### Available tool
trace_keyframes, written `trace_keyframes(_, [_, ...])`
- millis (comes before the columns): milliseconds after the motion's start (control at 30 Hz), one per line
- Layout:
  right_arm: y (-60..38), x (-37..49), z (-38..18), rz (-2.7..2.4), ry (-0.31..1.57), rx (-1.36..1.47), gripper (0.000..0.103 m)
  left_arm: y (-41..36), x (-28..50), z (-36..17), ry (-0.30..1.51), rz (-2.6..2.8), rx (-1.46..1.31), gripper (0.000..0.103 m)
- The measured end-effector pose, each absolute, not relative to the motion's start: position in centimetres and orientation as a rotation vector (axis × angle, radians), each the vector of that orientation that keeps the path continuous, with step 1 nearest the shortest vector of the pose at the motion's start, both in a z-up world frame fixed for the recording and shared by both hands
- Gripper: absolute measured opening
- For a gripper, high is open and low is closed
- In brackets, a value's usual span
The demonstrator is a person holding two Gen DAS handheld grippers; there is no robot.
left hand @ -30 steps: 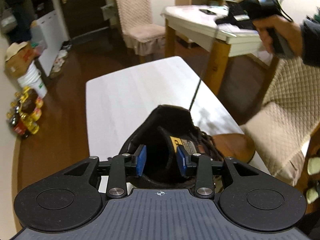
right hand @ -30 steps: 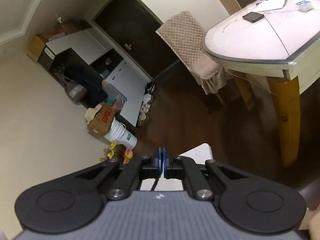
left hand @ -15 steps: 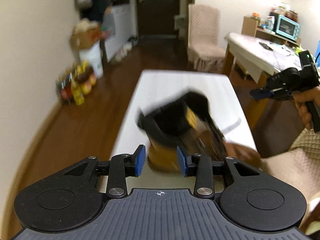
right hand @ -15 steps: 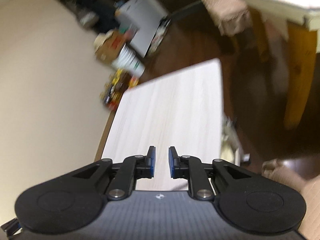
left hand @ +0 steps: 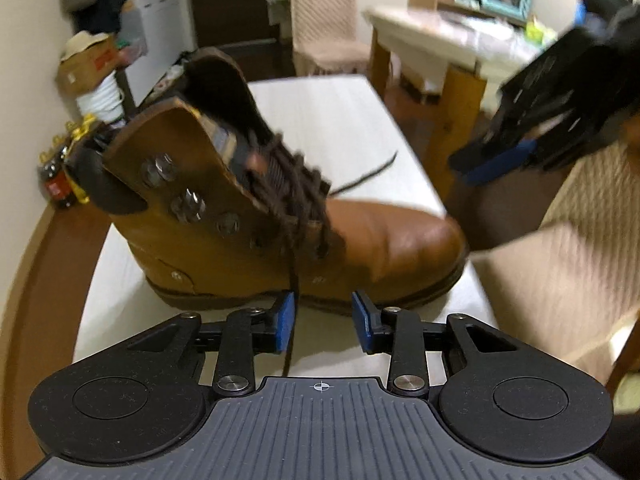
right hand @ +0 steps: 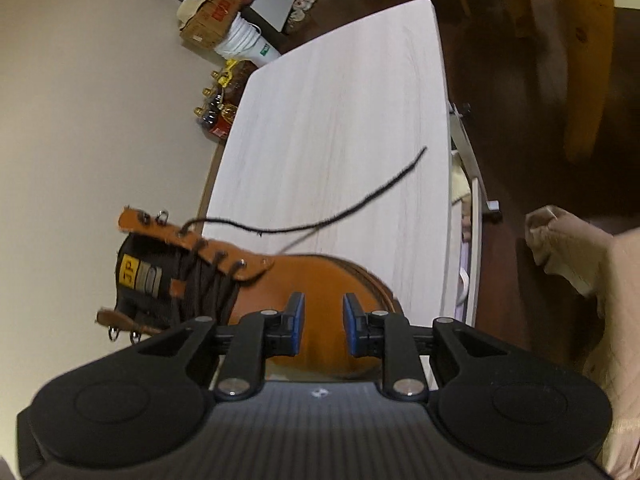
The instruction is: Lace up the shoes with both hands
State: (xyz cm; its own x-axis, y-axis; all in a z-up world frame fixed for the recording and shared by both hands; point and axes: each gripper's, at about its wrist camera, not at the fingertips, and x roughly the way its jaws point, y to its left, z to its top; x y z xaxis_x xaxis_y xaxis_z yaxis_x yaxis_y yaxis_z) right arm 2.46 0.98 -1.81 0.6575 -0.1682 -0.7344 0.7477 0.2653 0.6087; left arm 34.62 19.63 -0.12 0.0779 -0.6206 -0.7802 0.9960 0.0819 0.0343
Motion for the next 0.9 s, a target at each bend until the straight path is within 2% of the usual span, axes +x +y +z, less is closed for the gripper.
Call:
trace_keyframes(333, [0.0,6.7,-2.9,-0.486,0.722,1.138,0.025,25.2,36.4,-1.0,0.799,-1.127,0.657,0.029])
trace_keyframes(567, [-1.6,9.9,-3.2,-0.217,0.895,1.010,0.025,30.2,36.7,-1.7,0.852,-0.897,0.651,0.028])
trace_keyframes(900, [-1.5,8.1,-3.4,-0.201,0.972,0.994,0.026,30.5,37.3,-3.3,0.794,-1.052,0.883,0.031])
